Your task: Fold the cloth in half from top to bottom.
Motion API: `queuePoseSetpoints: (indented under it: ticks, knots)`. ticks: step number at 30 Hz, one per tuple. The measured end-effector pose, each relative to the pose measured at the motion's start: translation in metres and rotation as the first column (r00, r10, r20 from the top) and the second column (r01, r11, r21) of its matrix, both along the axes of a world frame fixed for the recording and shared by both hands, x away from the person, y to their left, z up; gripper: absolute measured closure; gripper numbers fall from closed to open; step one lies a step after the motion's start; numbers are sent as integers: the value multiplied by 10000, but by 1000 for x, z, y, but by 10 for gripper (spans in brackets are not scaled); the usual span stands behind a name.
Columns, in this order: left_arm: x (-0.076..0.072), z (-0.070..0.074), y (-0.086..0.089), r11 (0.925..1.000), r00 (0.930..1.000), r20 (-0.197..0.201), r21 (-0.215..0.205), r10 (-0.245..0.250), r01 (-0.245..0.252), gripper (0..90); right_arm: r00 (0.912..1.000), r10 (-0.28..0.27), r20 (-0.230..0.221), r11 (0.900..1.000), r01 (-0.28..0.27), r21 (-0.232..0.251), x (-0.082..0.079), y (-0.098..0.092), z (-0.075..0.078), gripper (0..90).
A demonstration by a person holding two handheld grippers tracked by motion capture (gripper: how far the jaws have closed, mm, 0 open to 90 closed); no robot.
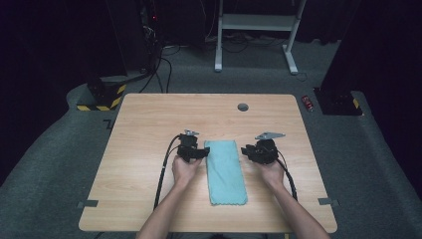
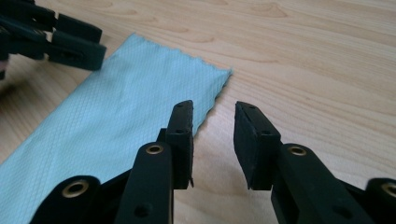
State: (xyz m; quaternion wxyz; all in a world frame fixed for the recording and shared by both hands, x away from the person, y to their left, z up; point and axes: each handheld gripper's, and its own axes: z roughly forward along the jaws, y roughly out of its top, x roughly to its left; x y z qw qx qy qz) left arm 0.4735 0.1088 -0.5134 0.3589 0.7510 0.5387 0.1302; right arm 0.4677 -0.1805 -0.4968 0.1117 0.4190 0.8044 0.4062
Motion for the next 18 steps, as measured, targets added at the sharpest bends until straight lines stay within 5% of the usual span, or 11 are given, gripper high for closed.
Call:
queuePoseSetpoints:
  ticks: [18]
  knots:
    - [11, -4, 0, 9996, 9988, 435, -217, 207, -197, 446, 9962, -671, -551, 9972, 650, -379, 41, 36, -14, 668]
